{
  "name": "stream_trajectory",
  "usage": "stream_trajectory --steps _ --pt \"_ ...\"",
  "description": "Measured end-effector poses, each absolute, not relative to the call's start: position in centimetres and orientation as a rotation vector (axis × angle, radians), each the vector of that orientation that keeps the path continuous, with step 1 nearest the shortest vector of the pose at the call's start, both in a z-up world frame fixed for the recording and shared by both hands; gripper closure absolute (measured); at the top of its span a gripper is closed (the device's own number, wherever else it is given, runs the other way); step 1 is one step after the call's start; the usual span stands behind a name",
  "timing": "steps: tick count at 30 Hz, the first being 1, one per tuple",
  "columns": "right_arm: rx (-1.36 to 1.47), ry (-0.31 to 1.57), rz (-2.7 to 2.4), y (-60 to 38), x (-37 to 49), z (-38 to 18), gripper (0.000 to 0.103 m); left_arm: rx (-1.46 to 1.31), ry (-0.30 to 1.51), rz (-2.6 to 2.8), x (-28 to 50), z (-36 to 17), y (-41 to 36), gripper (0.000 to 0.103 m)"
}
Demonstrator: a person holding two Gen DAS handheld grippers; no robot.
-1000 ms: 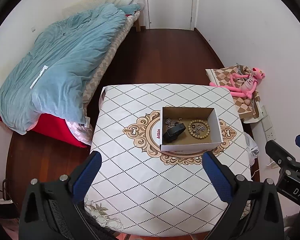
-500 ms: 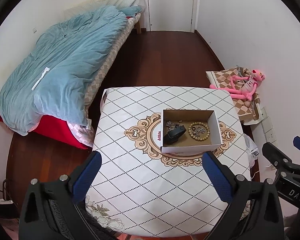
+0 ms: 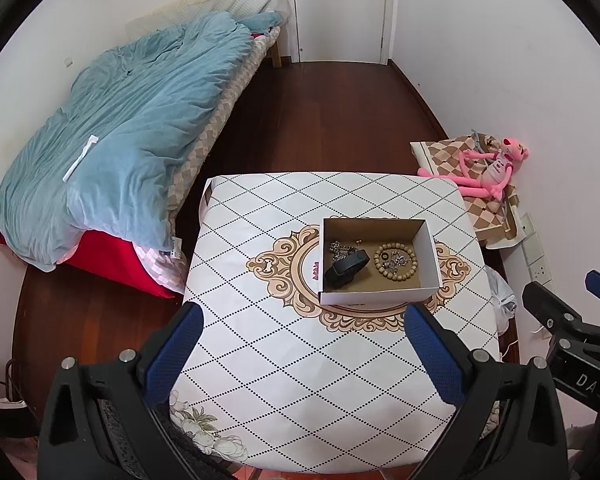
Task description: Organize jewelry
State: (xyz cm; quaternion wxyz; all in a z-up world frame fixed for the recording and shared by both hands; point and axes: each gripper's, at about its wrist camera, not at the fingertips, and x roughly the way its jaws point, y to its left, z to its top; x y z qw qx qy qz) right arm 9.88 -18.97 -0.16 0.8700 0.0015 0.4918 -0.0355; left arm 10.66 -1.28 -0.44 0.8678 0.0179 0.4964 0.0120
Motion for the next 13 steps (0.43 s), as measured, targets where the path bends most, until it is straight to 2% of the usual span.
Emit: stream_trajectory --steps 13 --pt "0.005 1.034 -0.073 -19.30 10.11 -0.20 0.001 0.033 1.049 0.027 10.81 -0.42 -1.22 0.001"
